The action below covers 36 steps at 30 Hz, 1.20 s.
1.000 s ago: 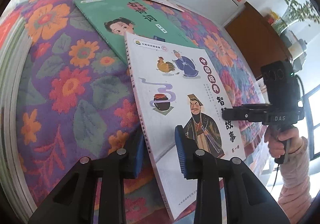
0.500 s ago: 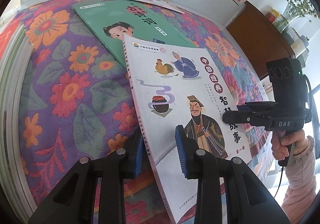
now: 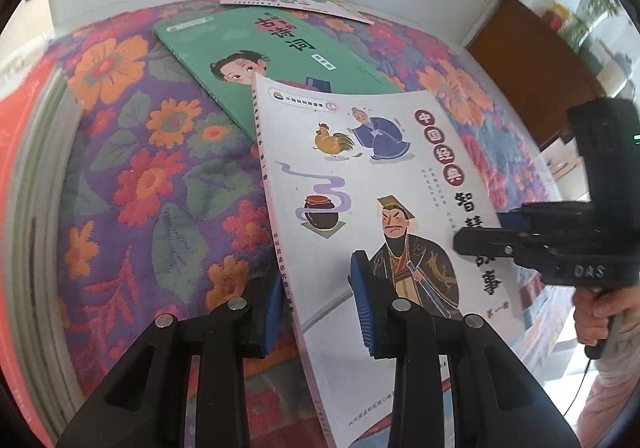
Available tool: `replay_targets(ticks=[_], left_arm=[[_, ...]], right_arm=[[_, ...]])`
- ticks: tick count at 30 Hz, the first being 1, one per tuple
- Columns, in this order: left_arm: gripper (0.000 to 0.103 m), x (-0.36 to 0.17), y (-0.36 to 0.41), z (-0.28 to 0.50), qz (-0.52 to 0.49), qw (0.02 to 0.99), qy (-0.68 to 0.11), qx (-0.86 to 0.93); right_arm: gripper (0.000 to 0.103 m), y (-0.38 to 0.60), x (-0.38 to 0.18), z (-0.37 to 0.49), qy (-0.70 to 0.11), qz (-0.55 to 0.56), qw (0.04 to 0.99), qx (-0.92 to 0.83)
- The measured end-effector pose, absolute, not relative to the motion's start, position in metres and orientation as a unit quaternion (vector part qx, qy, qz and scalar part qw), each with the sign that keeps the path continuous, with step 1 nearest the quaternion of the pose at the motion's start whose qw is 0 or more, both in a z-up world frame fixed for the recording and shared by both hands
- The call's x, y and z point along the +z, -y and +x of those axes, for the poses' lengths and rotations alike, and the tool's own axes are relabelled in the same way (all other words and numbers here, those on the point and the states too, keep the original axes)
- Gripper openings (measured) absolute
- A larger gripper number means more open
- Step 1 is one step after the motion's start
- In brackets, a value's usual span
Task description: Organize books
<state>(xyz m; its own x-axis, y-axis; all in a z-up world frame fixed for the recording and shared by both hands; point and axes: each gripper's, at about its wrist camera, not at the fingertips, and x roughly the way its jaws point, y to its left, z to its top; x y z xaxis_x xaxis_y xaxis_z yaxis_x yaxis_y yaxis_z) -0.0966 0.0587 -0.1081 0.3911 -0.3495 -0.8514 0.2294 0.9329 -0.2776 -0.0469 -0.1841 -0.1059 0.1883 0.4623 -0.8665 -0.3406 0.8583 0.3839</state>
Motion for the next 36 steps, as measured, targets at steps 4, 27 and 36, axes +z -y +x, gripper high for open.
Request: replay_targets(ticks=[4,27,36], left_arm=[[0.029,-0.102,-0.052,-0.105,-0.028,0.840,-0.517,-0.164],[0.029,-0.055,-0.044,-0.135,-0.040,0.851,-0.486,-0.196],[0.029,-0.038,-0.068,-0.133,-0.095,0.843,-0.479,-0.227]], right_arm=[[0.029,0.179,-0.098,-0.063,-0.572,0.044,0.773,0.271],[0.028,0.171,-0.043,-0.118,-0.502,-0.021,0.819,0.278],[0.028,0.171,-0.017,-0.128,-0.464,-0.023,0.836,0.291]])
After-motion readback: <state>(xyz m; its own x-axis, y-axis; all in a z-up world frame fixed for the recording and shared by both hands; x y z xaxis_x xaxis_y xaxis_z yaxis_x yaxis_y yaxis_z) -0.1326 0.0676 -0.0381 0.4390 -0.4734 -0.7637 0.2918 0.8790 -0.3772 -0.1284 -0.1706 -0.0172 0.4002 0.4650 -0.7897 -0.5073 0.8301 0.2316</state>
